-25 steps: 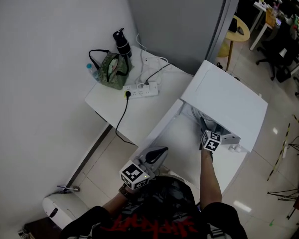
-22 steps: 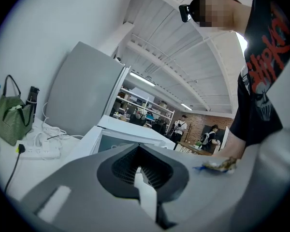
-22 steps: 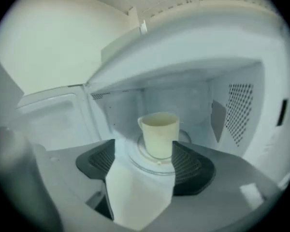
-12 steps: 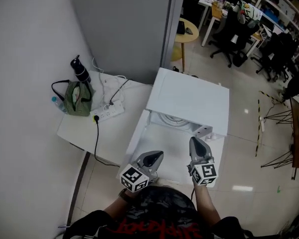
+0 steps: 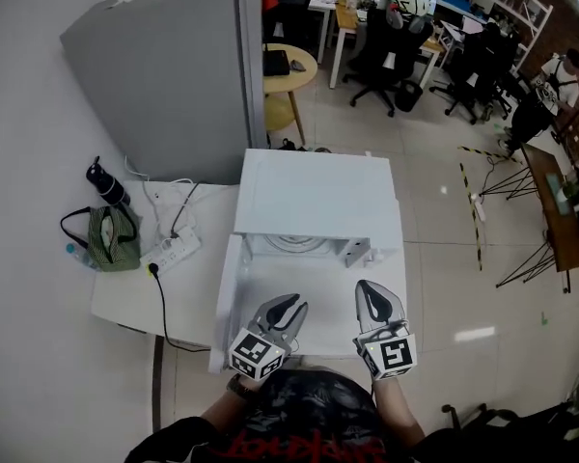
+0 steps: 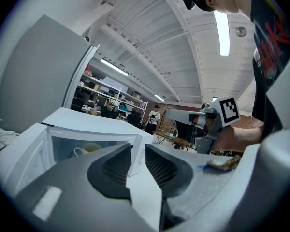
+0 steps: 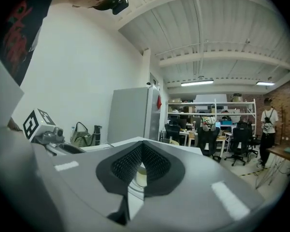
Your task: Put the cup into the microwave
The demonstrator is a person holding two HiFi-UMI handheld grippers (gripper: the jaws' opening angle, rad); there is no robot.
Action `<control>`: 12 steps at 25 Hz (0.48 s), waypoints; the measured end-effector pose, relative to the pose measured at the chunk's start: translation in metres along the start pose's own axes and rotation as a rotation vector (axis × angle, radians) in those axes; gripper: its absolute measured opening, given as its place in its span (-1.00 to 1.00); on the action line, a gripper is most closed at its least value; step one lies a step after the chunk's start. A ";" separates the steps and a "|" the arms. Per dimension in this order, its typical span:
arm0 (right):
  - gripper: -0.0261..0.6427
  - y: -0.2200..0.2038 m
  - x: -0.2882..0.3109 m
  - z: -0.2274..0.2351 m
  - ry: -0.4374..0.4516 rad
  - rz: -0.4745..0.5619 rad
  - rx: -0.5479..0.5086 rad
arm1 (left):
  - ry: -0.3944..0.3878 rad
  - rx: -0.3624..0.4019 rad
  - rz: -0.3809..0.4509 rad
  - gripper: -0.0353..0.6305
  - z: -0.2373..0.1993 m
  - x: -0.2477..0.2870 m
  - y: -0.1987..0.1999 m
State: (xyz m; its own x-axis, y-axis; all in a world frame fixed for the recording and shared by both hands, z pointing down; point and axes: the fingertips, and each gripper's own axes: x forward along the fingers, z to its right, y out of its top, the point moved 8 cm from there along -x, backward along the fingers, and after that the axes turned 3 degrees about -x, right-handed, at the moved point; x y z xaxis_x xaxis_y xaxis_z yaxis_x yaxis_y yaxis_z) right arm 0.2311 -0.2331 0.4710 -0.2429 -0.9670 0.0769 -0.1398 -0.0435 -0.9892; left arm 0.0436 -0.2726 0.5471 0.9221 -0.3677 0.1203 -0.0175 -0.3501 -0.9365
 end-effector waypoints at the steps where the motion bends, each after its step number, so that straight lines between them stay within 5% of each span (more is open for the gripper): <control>1: -0.90 0.001 -0.001 0.001 -0.006 0.005 0.008 | -0.011 0.008 -0.003 -0.66 0.004 0.004 0.001; 12: -0.90 -0.007 -0.005 0.019 0.002 0.030 0.064 | 0.045 0.095 0.029 -0.66 0.030 0.028 0.012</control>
State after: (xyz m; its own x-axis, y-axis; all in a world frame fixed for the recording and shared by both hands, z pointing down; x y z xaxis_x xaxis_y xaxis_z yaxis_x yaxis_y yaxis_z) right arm 0.2514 -0.2323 0.4753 -0.2485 -0.9675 0.0471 -0.0710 -0.0303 -0.9970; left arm 0.0805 -0.2609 0.5293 0.9034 -0.4157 0.1052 -0.0053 -0.2561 -0.9666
